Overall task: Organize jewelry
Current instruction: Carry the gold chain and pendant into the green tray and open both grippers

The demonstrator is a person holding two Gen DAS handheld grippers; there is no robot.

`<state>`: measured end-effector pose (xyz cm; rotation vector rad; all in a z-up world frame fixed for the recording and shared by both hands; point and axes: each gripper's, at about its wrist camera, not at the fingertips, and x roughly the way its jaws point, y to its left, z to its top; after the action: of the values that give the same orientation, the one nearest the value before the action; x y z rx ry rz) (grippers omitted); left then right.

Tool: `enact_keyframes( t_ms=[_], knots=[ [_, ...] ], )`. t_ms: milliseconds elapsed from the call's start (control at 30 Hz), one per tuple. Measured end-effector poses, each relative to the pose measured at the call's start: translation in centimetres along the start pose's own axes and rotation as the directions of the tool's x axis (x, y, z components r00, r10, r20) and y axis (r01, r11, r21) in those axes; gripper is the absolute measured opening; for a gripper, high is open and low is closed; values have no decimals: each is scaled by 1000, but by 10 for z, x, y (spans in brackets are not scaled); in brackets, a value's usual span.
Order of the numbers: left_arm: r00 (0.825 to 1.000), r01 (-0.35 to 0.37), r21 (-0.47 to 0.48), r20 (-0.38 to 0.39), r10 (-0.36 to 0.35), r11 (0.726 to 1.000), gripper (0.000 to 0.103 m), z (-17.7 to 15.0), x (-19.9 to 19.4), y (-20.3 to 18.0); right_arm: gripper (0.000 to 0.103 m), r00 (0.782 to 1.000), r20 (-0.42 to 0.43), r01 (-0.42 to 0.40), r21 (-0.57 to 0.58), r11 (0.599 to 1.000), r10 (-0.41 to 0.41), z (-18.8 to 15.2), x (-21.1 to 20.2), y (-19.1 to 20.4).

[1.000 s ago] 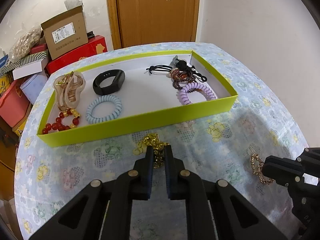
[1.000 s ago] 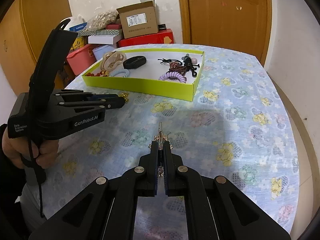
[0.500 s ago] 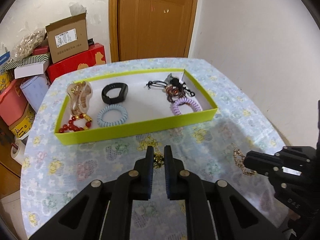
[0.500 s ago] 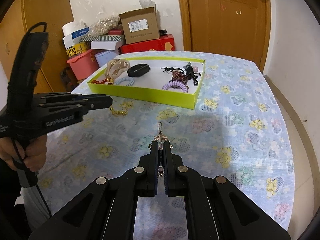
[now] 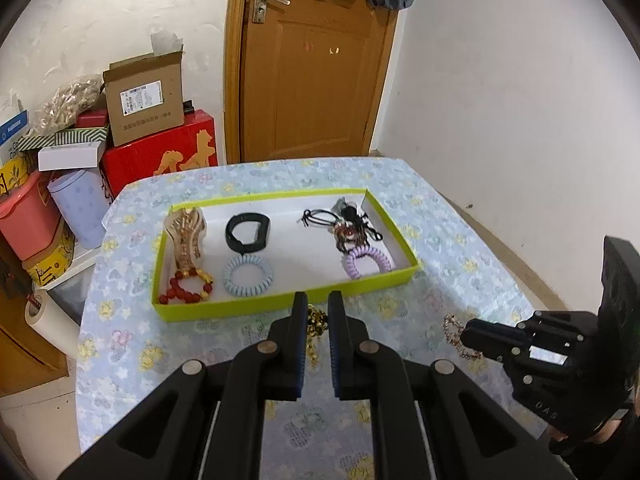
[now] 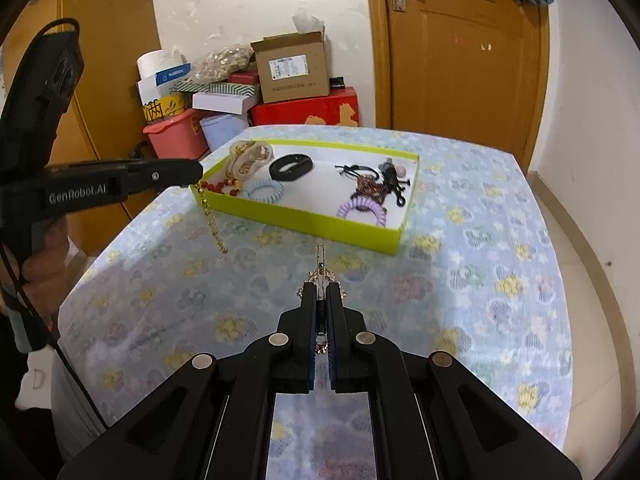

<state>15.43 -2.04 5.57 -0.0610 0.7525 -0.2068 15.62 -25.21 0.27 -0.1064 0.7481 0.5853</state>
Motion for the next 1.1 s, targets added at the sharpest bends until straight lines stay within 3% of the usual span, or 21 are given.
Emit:
enact_keyframes(
  t_ms=[667, 1100],
  knots=[
    [1000, 13, 19, 20, -14, 1000, 10, 67, 20, 10, 4, 999, 39, -16, -25, 1000, 17, 66, 27, -6],
    [995, 55, -20, -82, -57, 998, 10, 55, 90, 29, 4, 1000, -18, -13, 8, 1000, 13, 87, 81, -26]
  ],
)
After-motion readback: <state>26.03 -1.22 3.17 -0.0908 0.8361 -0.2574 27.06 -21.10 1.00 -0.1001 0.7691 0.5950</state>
